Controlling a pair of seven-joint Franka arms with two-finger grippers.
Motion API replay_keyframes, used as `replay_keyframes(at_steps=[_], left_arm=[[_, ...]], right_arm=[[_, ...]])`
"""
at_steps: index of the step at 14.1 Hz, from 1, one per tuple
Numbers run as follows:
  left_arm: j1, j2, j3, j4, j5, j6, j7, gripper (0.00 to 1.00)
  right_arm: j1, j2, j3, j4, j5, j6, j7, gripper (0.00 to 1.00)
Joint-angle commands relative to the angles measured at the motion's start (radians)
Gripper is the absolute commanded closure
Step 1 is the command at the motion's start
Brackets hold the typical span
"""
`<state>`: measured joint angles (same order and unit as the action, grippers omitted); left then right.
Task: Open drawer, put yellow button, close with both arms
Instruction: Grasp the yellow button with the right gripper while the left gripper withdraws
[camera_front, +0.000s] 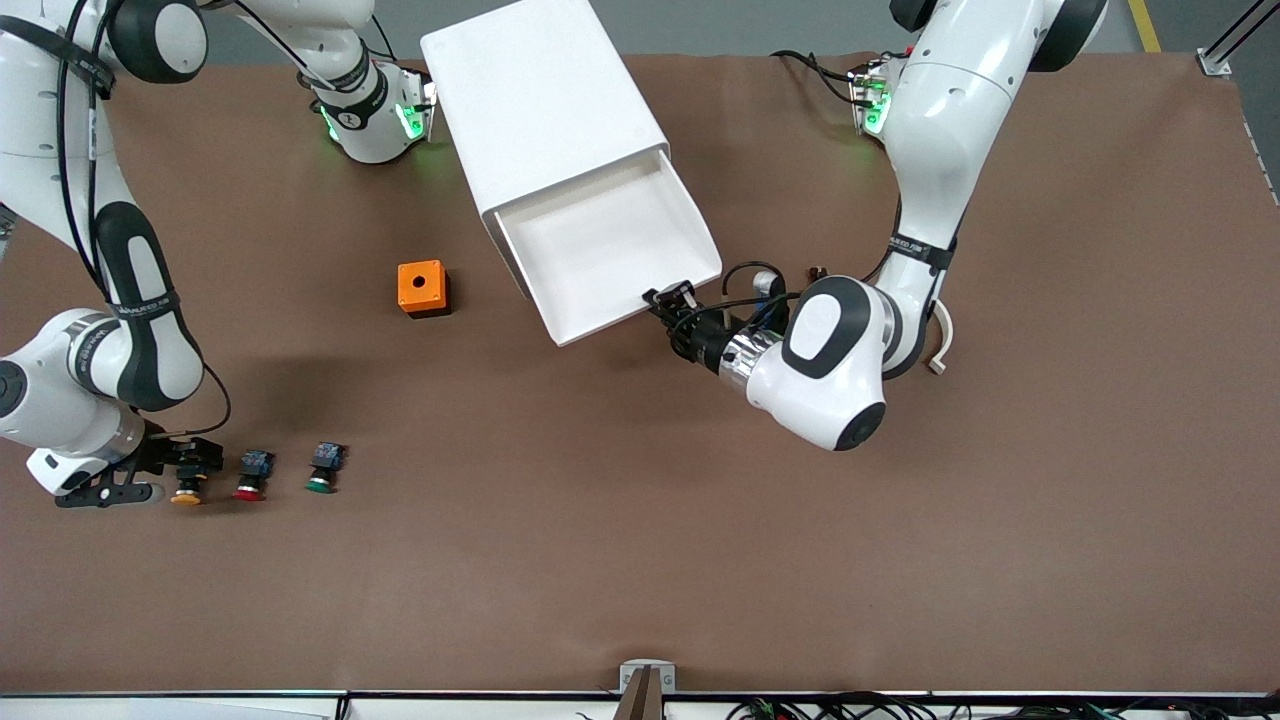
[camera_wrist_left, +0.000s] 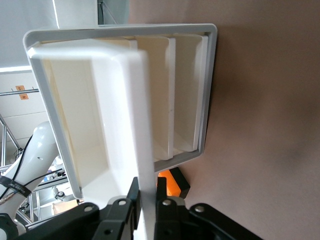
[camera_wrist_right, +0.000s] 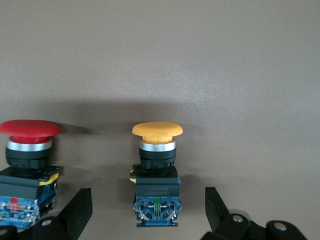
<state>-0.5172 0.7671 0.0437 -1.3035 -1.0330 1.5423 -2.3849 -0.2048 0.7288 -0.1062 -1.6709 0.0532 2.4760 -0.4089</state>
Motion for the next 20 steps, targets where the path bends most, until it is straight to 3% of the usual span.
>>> replay_keyframes(at_steps=[1, 3, 5, 7, 8, 10, 12, 15, 20], left_arm=[[0.006, 0.001, 0.007, 0.013, -0.007, -0.002, 0.024, 0.36], [0.029, -0.003, 0.005, 0.015, -0.006, -0.005, 0.026, 0.06], [0.045, -0.005, 0.008, 0.016, -0.004, -0.005, 0.079, 0.01], [0.057, -0.006, 0.063, 0.026, 0.010, -0.005, 0.124, 0.01], [0.057, -0.008, 0.094, 0.032, 0.028, -0.005, 0.163, 0.01], [0.060, -0.020, 0.131, 0.035, 0.068, -0.005, 0.249, 0.01], [0.059, -0.046, 0.162, 0.035, 0.192, -0.005, 0.376, 0.01], [0.065, -0.093, 0.162, 0.036, 0.338, 0.001, 0.579, 0.01], [0.111, -0.195, 0.169, 0.030, 0.596, -0.002, 1.092, 0.01]], right_arm=[[-0.018, 0.020, 0.016, 0.022, 0.016, 0.009, -0.031, 0.00], [-0.018, 0.024, 0.016, 0.022, 0.016, 0.011, -0.033, 0.15], [-0.016, 0.024, 0.016, 0.022, 0.016, 0.011, -0.050, 0.46], [-0.016, 0.023, 0.016, 0.023, 0.016, 0.009, -0.045, 0.95], [-0.016, 0.021, 0.016, 0.026, 0.016, 0.009, -0.044, 1.00], [-0.012, 0.011, 0.017, 0.036, 0.019, -0.008, -0.041, 1.00], [-0.001, -0.040, 0.017, 0.036, 0.057, -0.089, -0.018, 1.00], [0.045, -0.207, 0.016, 0.034, 0.080, -0.344, 0.158, 1.00], [0.192, -0.475, 0.016, 0.030, 0.080, -0.704, 0.609, 1.00]])
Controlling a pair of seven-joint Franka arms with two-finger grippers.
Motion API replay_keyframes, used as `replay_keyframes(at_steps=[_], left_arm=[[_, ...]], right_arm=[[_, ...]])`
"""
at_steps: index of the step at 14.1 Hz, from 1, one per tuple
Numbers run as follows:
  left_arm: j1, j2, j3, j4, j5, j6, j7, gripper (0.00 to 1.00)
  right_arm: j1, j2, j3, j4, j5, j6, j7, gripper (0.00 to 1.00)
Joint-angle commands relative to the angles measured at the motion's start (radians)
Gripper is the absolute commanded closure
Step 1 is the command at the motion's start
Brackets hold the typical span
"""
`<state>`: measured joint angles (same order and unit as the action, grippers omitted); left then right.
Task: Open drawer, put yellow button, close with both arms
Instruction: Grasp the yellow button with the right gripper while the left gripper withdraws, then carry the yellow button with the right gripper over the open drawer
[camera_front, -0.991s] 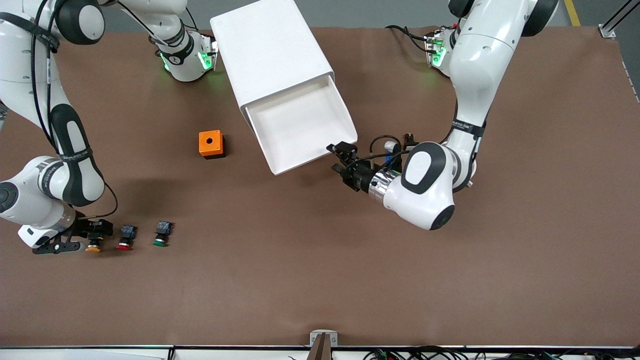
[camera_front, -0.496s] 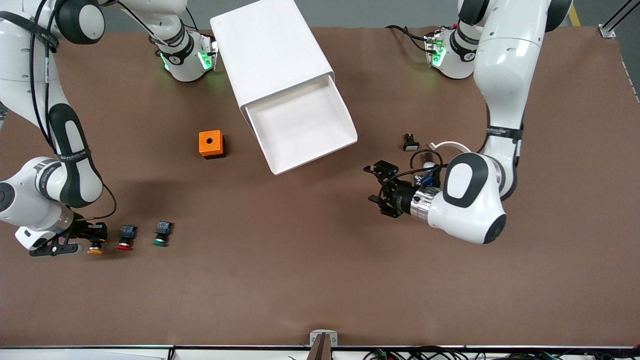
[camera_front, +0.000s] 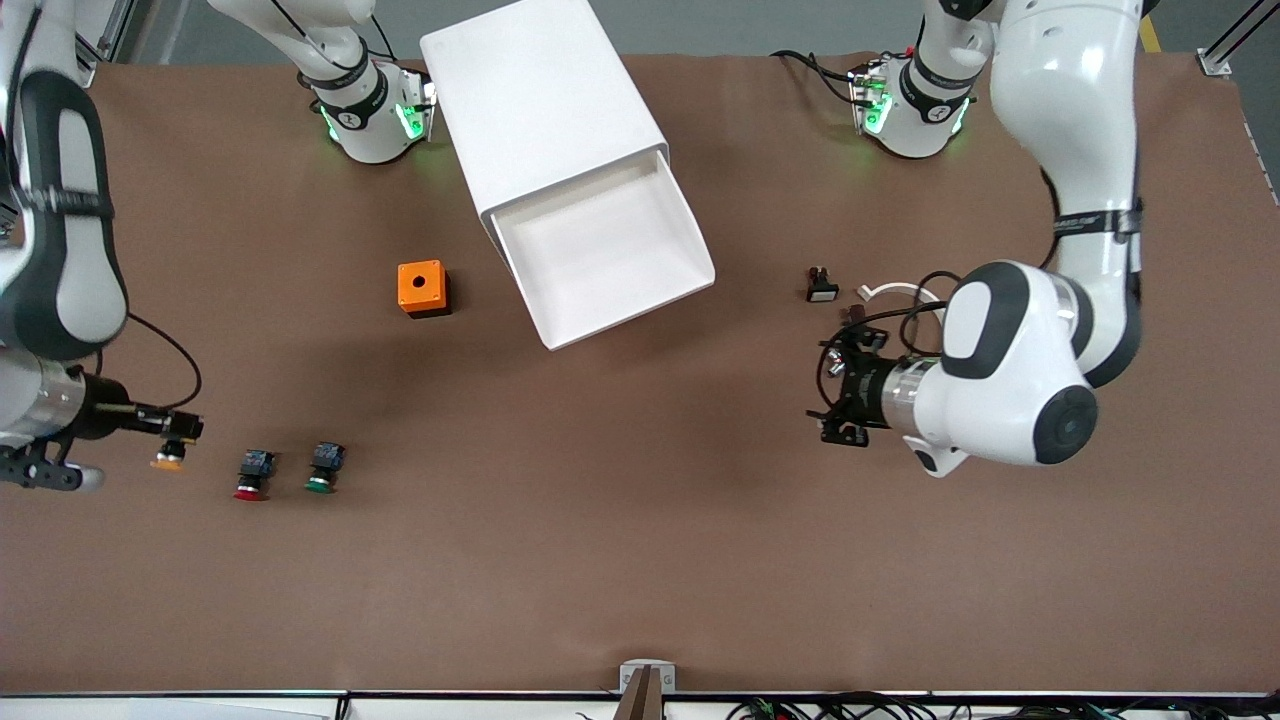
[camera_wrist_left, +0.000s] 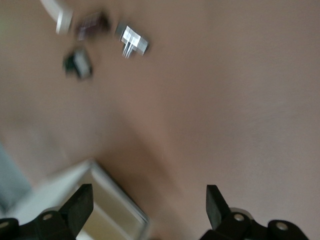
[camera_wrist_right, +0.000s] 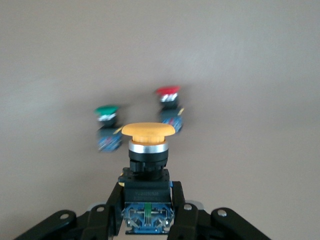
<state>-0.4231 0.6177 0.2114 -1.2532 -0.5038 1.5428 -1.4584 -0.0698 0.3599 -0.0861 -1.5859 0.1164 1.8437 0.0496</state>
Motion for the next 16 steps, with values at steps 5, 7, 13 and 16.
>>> replay_keyframes(at_steps=[5, 7, 13, 16], left_arm=[[0.089, -0.136, 0.000, -0.025, 0.209, -0.007, 0.528, 0.01], [0.104, -0.163, 0.002, -0.025, 0.246, -0.010, 0.628, 0.01], [0.159, -0.216, -0.003, -0.025, 0.258, -0.027, 0.730, 0.01], [0.156, -0.217, -0.003, -0.025, 0.258, -0.027, 0.727, 0.01]], right_arm=[[0.310, -0.280, -0.003, -0.069, 0.028, -0.216, 0.637, 1.00], [0.453, -0.299, -0.003, -0.071, 0.031, -0.210, 0.860, 1.00], [0.749, -0.292, -0.004, -0.118, 0.029, -0.072, 1.344, 1.00], [0.864, -0.291, -0.004, -0.192, 0.019, 0.037, 1.536, 1.00]])
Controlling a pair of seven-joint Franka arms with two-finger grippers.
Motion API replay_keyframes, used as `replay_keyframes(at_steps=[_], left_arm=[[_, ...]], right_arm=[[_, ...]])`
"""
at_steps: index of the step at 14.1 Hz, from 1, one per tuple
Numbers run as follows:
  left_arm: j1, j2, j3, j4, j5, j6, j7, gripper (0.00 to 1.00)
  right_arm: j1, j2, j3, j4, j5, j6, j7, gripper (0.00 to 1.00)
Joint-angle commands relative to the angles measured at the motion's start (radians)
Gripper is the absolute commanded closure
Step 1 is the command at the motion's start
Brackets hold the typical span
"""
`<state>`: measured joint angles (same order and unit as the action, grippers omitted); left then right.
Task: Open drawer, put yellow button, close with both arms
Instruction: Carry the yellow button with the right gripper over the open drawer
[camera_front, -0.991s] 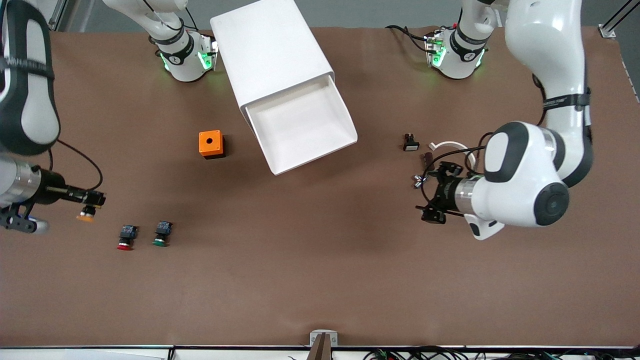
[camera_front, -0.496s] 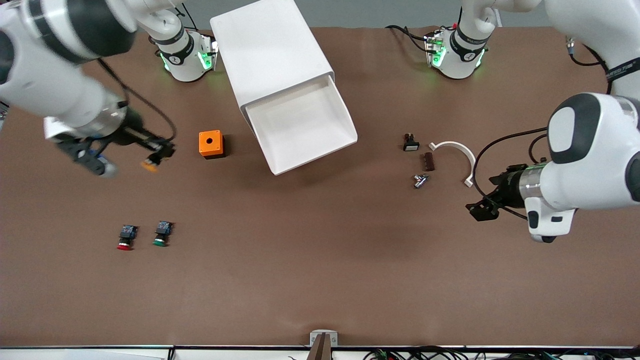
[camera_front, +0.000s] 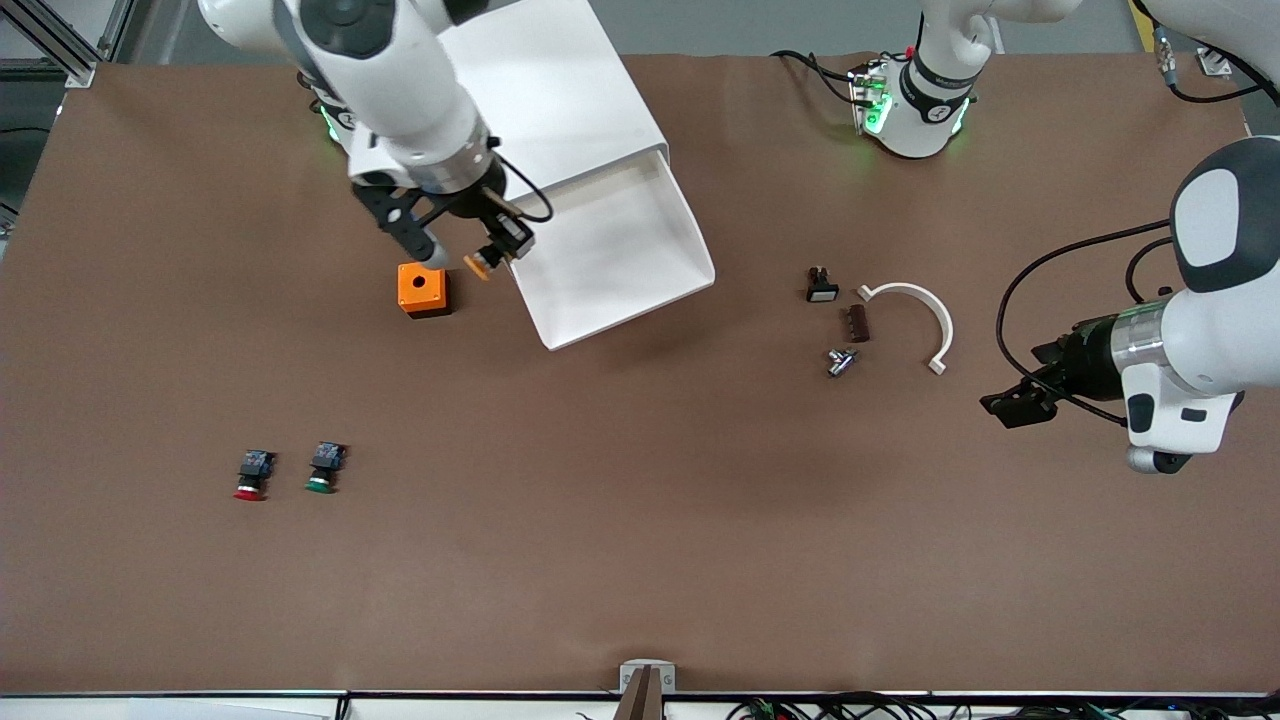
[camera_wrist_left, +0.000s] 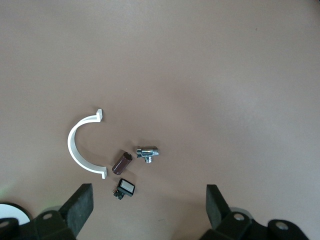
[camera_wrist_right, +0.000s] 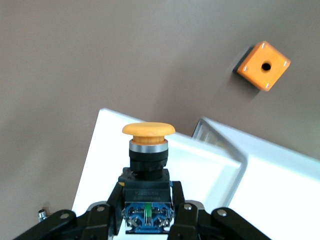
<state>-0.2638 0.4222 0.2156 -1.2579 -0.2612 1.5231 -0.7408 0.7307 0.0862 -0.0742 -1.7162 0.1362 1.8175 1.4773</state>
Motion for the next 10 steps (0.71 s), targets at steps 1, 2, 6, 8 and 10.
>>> replay_keyframes(at_steps=[1, 2, 6, 8, 10], left_arm=[[-0.003, -0.022, -0.008, -0.020, 0.016, -0.008, 0.009, 0.01], [-0.003, -0.022, -0.009, -0.023, 0.016, -0.009, 0.008, 0.01], [-0.002, -0.022, -0.010, -0.029, 0.014, -0.023, 0.009, 0.01], [-0.002, -0.022, -0.010, -0.029, 0.016, -0.024, 0.009, 0.01], [-0.002, -0.022, -0.009, -0.029, 0.016, -0.027, 0.008, 0.01]], right_arm=[[0.094, -0.014, -0.016, -0.068, -0.003, 0.072, 0.164, 1.00], [0.113, -0.003, -0.016, -0.066, -0.006, 0.077, 0.196, 1.00], [0.179, 0.044, -0.016, -0.065, -0.033, 0.124, 0.313, 1.00], [0.209, 0.082, -0.016, -0.060, -0.055, 0.167, 0.368, 1.00], [0.223, 0.109, -0.016, -0.057, -0.072, 0.190, 0.396, 1.00]])
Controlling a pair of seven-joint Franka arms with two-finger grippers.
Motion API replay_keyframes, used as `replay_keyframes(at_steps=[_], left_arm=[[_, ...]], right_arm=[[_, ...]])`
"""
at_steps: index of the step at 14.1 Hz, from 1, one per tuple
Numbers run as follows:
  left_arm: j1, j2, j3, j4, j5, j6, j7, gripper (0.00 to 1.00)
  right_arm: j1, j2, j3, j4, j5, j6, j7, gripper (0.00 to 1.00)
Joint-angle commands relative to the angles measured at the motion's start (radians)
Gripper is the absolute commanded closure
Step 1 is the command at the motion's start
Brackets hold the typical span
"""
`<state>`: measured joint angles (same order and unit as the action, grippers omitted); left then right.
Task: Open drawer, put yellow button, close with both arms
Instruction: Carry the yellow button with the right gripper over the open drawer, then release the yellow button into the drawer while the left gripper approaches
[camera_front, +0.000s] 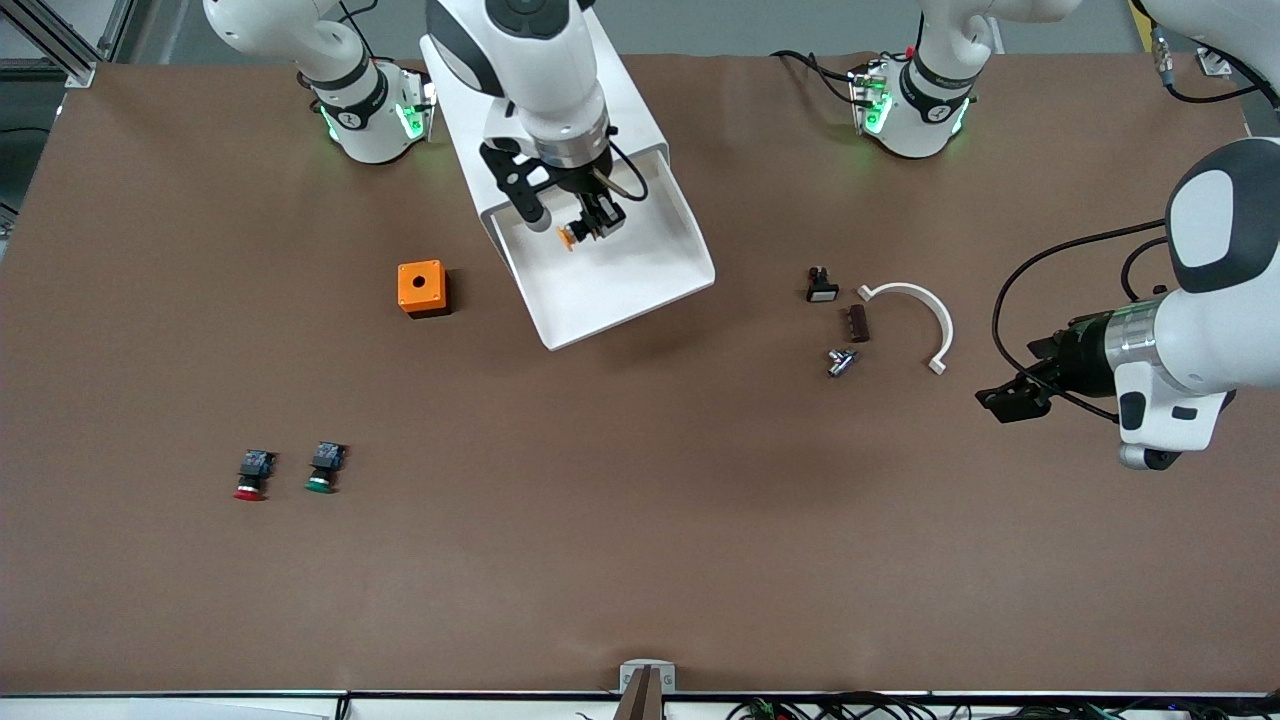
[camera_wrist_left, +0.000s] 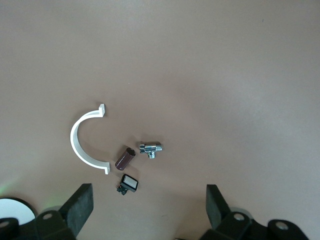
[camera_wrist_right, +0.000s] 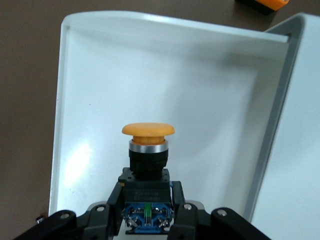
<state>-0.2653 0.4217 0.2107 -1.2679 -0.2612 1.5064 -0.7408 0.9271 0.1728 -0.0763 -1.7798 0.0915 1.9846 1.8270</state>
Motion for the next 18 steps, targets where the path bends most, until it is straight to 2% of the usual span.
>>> replay_keyframes(at_steps=[1, 5, 6, 7, 8, 9, 14, 18], left_arm=[[0.000, -0.021, -0.004, -0.019, 0.016, -0.012, 0.008, 0.01], [-0.006, -0.021, -0.002, -0.018, 0.017, -0.011, 0.008, 0.01], [-0.008, -0.021, -0.004, -0.018, 0.017, -0.011, 0.008, 0.01], [-0.011, -0.017, -0.005, -0.018, 0.017, -0.009, 0.009, 0.01], [-0.017, -0.012, -0.007, -0.018, 0.017, -0.005, 0.009, 0.01], [-0.026, -0.011, -0.008, -0.018, 0.017, 0.004, 0.011, 0.01], [-0.103, 0.008, -0.025, -0.024, 0.017, 0.043, 0.033, 0.01], [-0.193, 0.040, -0.027, -0.039, 0.014, 0.052, 0.026, 0.01]], right_arm=[[0.030, 0.033, -0.014, 0.010, -0.027, 0.033, 0.052, 1.00], [0.035, 0.071, -0.014, 0.034, -0.041, 0.037, 0.057, 1.00], [0.035, 0.076, -0.014, 0.040, -0.041, 0.037, 0.057, 0.96], [0.032, 0.082, -0.014, 0.045, -0.039, 0.036, 0.057, 0.56], [0.033, 0.086, -0.016, 0.046, -0.041, 0.036, 0.057, 0.04], [0.033, 0.093, -0.016, 0.048, -0.041, 0.036, 0.057, 0.00], [-0.013, 0.091, -0.022, 0.117, -0.038, 0.013, -0.029, 0.00], [-0.158, 0.086, -0.022, 0.253, -0.026, -0.203, -0.363, 0.00]])
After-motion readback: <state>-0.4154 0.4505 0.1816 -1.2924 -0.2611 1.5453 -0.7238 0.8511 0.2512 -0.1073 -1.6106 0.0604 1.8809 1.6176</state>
